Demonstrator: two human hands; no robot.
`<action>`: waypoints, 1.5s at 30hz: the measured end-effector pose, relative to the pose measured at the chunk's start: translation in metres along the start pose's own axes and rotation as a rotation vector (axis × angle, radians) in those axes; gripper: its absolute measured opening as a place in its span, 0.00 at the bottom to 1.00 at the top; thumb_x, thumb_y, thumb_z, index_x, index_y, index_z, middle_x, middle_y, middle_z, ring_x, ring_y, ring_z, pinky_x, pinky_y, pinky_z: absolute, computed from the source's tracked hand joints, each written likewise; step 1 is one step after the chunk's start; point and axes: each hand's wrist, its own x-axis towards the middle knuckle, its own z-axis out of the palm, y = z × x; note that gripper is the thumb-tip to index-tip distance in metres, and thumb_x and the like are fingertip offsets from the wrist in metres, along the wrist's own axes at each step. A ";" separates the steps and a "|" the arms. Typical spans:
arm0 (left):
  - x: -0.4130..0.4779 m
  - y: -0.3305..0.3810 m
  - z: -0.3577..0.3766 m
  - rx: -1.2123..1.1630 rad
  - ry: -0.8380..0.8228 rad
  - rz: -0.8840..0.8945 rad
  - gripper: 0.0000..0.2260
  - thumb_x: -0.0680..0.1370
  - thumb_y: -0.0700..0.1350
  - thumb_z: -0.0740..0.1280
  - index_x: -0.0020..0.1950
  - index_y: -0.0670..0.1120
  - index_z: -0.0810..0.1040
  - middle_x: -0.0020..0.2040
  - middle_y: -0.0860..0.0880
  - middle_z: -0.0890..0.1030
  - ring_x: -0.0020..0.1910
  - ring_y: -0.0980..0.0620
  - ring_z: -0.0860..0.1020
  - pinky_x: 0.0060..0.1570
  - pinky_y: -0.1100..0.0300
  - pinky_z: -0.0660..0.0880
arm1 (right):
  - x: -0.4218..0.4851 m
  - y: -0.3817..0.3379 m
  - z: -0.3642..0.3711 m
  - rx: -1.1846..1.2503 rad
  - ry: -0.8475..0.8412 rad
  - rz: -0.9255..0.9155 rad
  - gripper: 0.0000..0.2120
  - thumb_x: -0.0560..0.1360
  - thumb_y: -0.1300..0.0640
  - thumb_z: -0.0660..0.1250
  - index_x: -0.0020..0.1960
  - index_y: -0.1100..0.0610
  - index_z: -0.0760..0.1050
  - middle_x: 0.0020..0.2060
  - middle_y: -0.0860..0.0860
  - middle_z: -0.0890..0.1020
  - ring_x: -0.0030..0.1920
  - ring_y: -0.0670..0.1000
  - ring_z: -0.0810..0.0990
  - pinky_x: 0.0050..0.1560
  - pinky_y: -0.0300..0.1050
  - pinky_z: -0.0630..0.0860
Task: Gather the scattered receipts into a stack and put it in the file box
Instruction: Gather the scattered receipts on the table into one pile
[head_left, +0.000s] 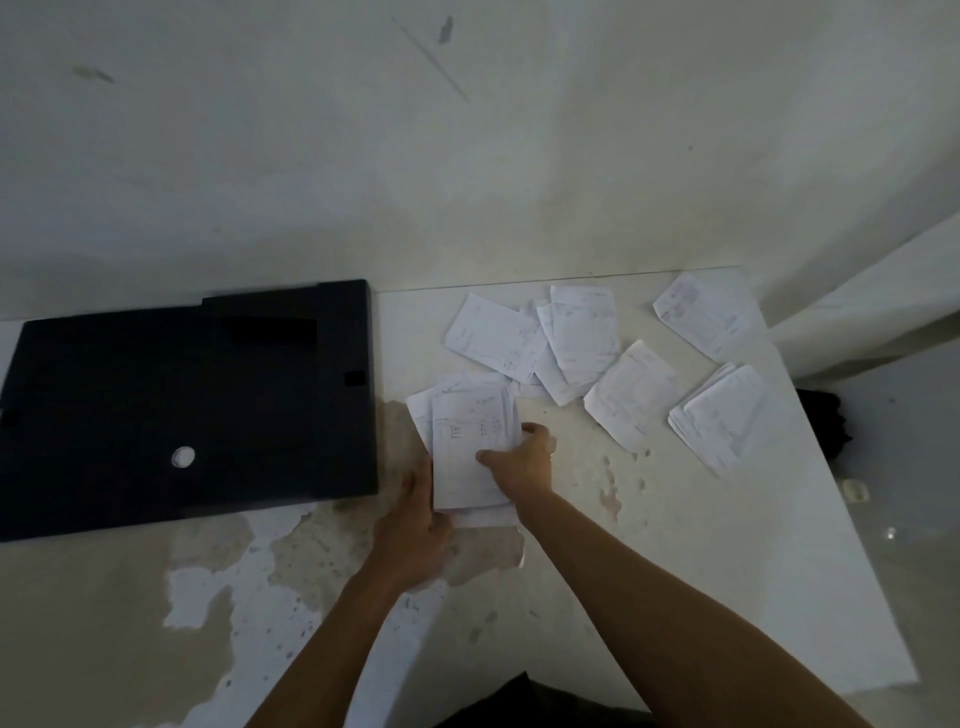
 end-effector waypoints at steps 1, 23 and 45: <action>0.000 0.000 -0.001 0.000 -0.001 0.000 0.30 0.82 0.47 0.58 0.78 0.61 0.44 0.77 0.54 0.60 0.73 0.51 0.65 0.70 0.53 0.66 | 0.000 0.002 0.003 -0.029 0.012 -0.015 0.34 0.67 0.58 0.78 0.67 0.56 0.63 0.57 0.51 0.68 0.55 0.53 0.73 0.48 0.45 0.74; -0.002 0.012 -0.011 -0.207 0.022 -0.116 0.29 0.78 0.54 0.67 0.75 0.53 0.59 0.67 0.57 0.68 0.68 0.51 0.69 0.65 0.56 0.67 | -0.009 -0.007 -0.023 0.243 -0.083 0.047 0.29 0.69 0.65 0.74 0.65 0.54 0.65 0.56 0.53 0.77 0.56 0.55 0.78 0.44 0.44 0.78; -0.012 0.149 0.099 -0.479 0.148 0.265 0.22 0.71 0.43 0.72 0.64 0.47 0.75 0.56 0.47 0.83 0.56 0.51 0.81 0.54 0.54 0.77 | -0.050 0.056 -0.209 0.167 -0.122 -0.515 0.16 0.77 0.66 0.64 0.64 0.58 0.76 0.56 0.54 0.83 0.55 0.50 0.83 0.53 0.44 0.81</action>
